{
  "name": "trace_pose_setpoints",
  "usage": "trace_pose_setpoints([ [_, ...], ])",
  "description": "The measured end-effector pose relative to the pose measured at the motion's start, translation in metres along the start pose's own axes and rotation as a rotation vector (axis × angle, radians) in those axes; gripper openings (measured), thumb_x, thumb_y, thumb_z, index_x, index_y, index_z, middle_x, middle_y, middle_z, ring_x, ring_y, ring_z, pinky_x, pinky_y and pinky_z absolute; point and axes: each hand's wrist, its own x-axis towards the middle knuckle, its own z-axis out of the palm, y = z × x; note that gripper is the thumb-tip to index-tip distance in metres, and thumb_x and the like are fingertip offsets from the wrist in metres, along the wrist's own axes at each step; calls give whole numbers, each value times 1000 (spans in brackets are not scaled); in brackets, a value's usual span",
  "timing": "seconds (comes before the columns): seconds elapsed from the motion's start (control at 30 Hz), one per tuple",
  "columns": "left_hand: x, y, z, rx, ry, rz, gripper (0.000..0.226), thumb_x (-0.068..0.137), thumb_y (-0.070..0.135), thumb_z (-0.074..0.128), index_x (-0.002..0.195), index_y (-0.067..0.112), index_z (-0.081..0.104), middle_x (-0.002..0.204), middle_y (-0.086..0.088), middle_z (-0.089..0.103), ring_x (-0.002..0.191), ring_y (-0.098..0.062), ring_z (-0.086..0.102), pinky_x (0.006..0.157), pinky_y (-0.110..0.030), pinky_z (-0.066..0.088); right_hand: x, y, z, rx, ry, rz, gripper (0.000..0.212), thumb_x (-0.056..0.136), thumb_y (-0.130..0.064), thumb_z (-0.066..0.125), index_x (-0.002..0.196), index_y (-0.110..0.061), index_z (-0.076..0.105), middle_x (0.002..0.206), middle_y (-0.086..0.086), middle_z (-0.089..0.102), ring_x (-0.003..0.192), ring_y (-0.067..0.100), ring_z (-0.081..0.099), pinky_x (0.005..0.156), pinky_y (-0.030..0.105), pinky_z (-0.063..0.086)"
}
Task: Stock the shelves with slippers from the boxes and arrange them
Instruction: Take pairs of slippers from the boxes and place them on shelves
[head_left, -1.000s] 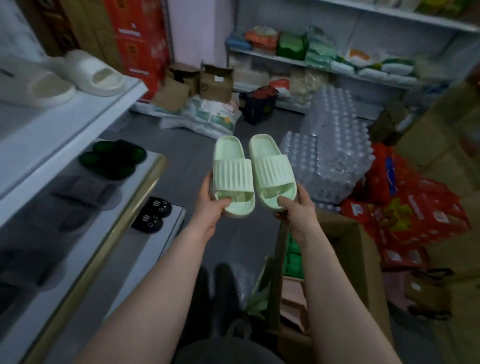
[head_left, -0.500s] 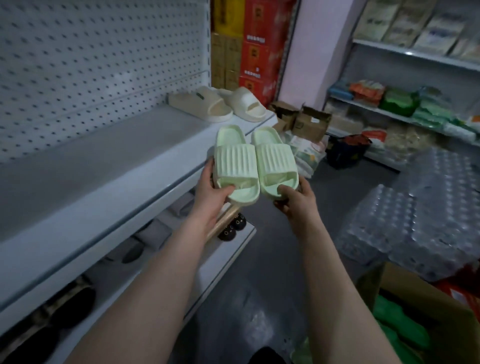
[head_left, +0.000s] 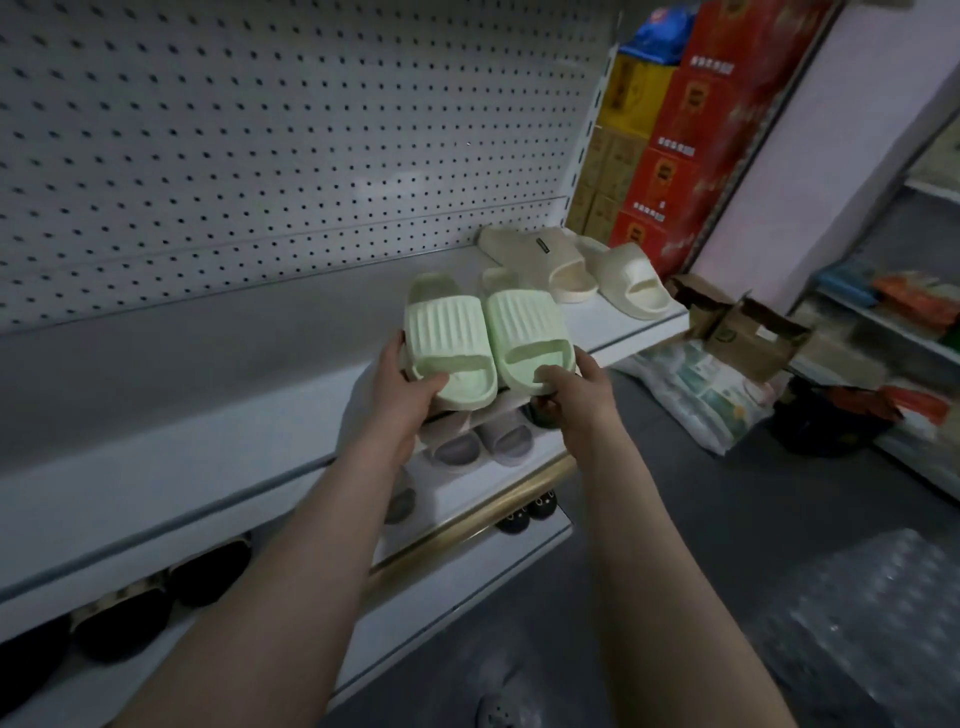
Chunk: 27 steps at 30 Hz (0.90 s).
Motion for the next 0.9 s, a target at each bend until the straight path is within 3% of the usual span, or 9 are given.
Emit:
trace_pose_setpoints([
  [0.1,9,0,4,21,69,21,77,85,-4,64,148,25,32,134,-4,55,114,-22,58,85,-34,54,22,-5,3,-32,-55,11,36,86,5,59,119,-9,61,101,18,63,71,25,58,50,24,50],
  [0.23,19,-4,16,28,137,42,76,84,-6,63,147,23,33,133,-7,57,113,-23,60,88,-39,55,49,-12,4,-77,-120,18,37,87,5,58,121,-12,58,104,15,65,83,27,63,58,26,54],
  [0.33,24,-6,25,59,200,45,75,85,-6,62,147,24,33,127,-5,58,108,-23,61,67,-28,58,69,-17,6,-125,-162,28,39,87,3,60,121,-14,59,107,14,65,84,26,64,61,28,56],
  [0.4,27,-6,30,111,244,61,74,85,-4,63,147,24,33,123,-2,57,104,-19,60,55,-15,51,83,-20,8,-154,-189,26,38,87,4,60,121,-15,57,107,14,65,85,26,64,61,29,56],
  [0.57,32,-4,37,279,327,54,71,86,2,63,148,21,33,124,2,55,101,-12,52,58,-10,37,119,-26,22,-194,-237,46,45,88,5,61,129,-13,54,112,16,62,85,26,62,54,25,54],
  [0.67,34,-5,39,326,350,39,71,87,3,63,148,21,32,123,3,53,102,-12,52,58,-9,37,140,-27,32,-248,-263,50,59,86,3,65,141,-10,47,123,18,60,88,28,64,55,28,57],
  [0.73,36,-6,39,354,357,39,71,86,8,65,147,24,32,122,4,54,104,-15,55,66,-17,44,152,-24,36,-323,-271,27,69,81,-9,74,144,-10,44,130,16,57,97,32,66,67,38,62],
  [0.83,37,-7,41,414,368,31,72,84,18,67,146,29,32,120,5,58,99,-17,58,77,-31,47,199,4,36,-467,-268,-72,90,57,-42,80,137,-14,52,127,10,63,109,35,64,86,52,58],
  [0.9,37,-6,42,437,375,29,72,84,20,67,146,29,32,118,6,57,96,-16,56,75,-30,45,178,-8,41,-545,-257,-143,79,63,-43,79,132,-13,57,118,3,65,105,32,65,90,49,56],
])
